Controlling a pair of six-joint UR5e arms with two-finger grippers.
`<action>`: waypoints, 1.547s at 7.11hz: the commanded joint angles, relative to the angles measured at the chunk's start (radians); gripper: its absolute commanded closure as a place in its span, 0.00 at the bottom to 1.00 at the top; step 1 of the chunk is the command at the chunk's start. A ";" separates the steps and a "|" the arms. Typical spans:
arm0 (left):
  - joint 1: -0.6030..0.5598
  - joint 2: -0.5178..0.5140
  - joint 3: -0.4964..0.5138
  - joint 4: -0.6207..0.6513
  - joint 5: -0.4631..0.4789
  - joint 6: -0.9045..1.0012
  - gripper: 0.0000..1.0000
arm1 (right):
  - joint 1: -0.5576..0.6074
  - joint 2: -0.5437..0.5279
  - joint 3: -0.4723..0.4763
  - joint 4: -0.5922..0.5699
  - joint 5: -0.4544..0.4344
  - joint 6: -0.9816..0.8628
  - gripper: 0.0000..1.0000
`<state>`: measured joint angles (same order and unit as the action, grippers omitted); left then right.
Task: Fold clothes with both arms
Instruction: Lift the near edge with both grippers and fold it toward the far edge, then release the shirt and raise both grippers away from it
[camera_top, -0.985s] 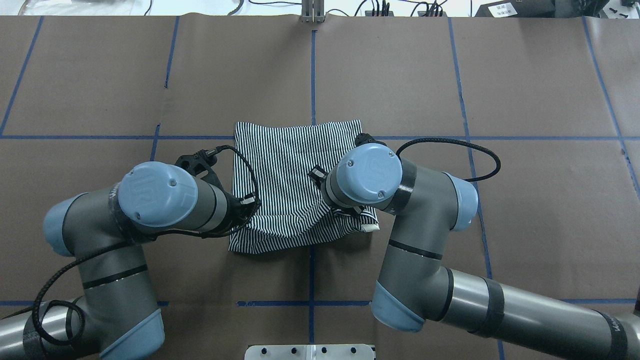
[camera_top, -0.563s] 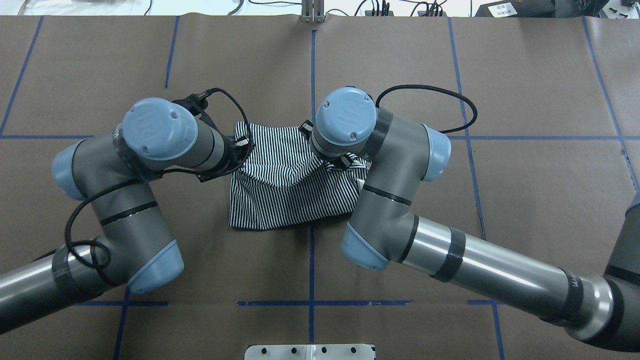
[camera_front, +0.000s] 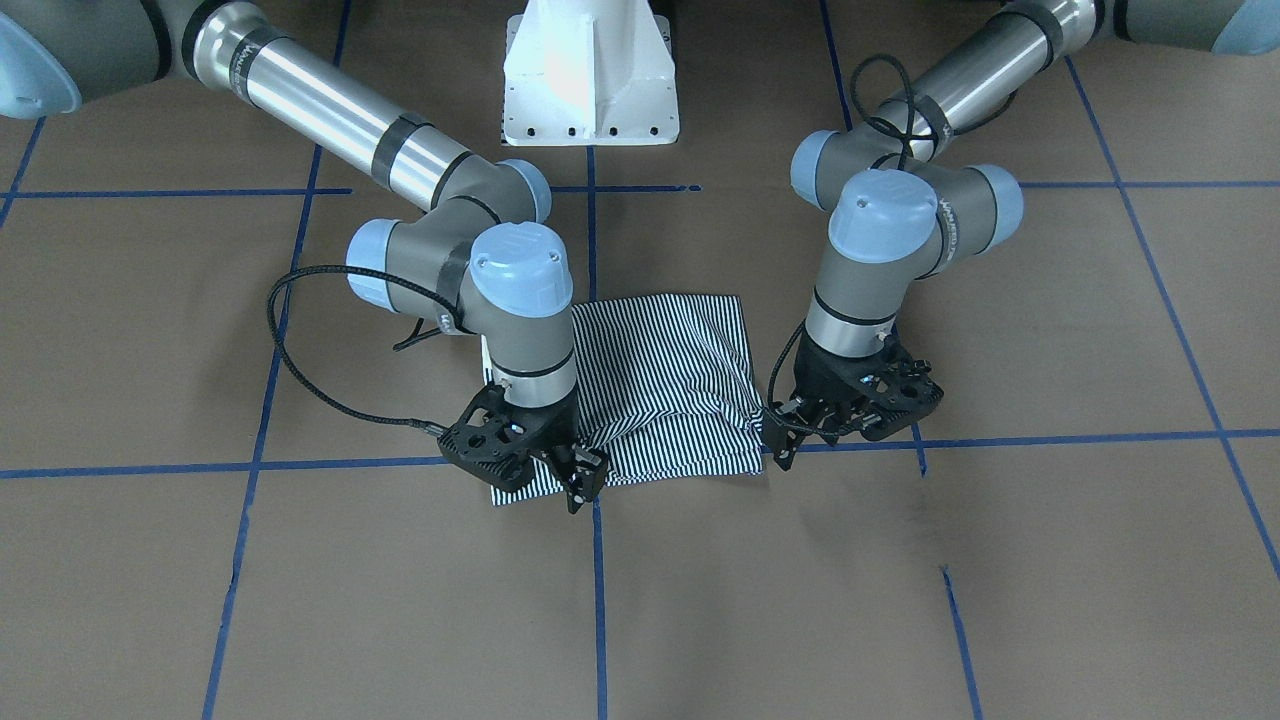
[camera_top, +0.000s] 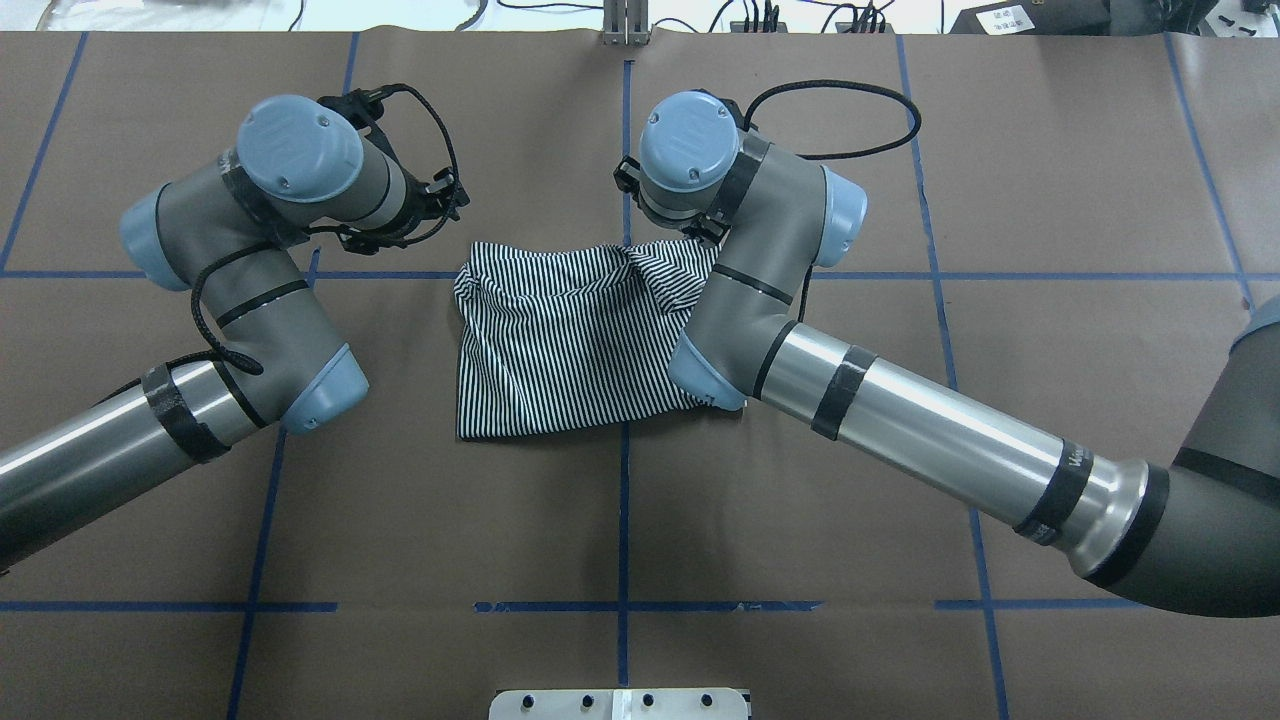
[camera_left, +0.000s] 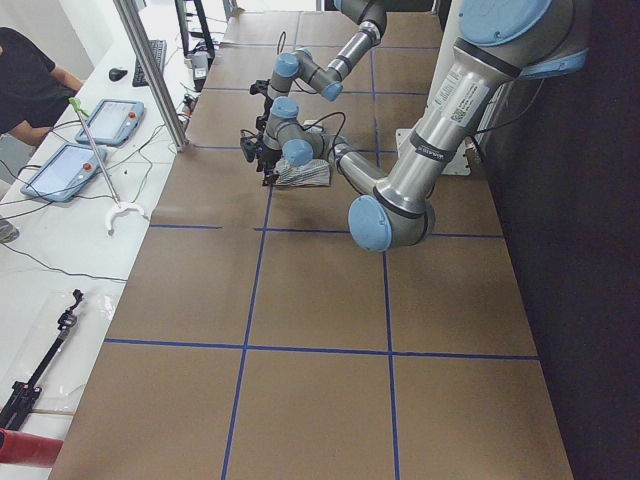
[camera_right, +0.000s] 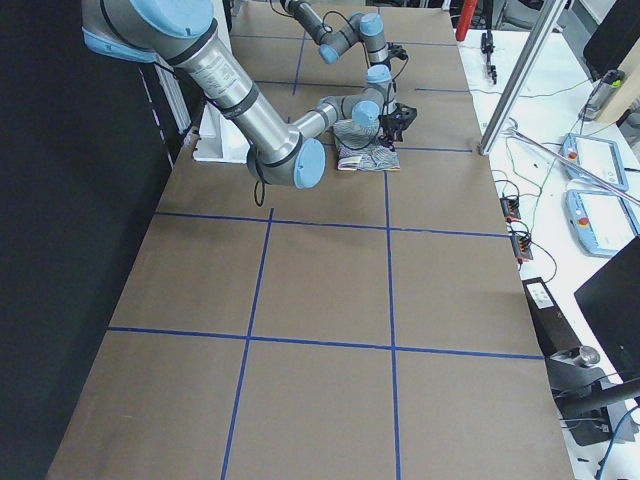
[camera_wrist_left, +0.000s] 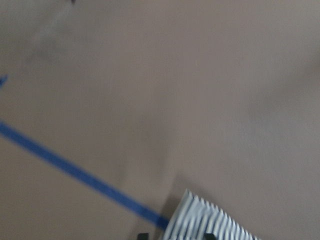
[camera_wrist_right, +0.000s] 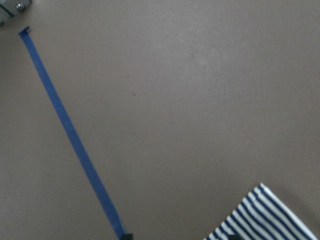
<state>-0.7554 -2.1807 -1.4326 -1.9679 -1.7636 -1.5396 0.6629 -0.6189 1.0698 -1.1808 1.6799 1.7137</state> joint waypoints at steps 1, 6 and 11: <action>-0.034 0.001 0.015 -0.014 -0.066 0.021 0.00 | 0.037 0.024 -0.002 0.000 0.074 -0.098 0.00; -0.203 0.113 -0.135 0.065 -0.209 0.307 0.00 | -0.061 0.108 0.072 -0.344 -0.015 -0.708 0.00; -0.216 0.113 -0.147 0.080 -0.229 0.322 0.00 | -0.100 0.065 0.030 -0.349 -0.094 -0.945 0.00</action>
<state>-0.9690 -2.0682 -1.5794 -1.8889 -1.9796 -1.2185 0.5632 -0.5361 1.1039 -1.5297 1.5962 0.8033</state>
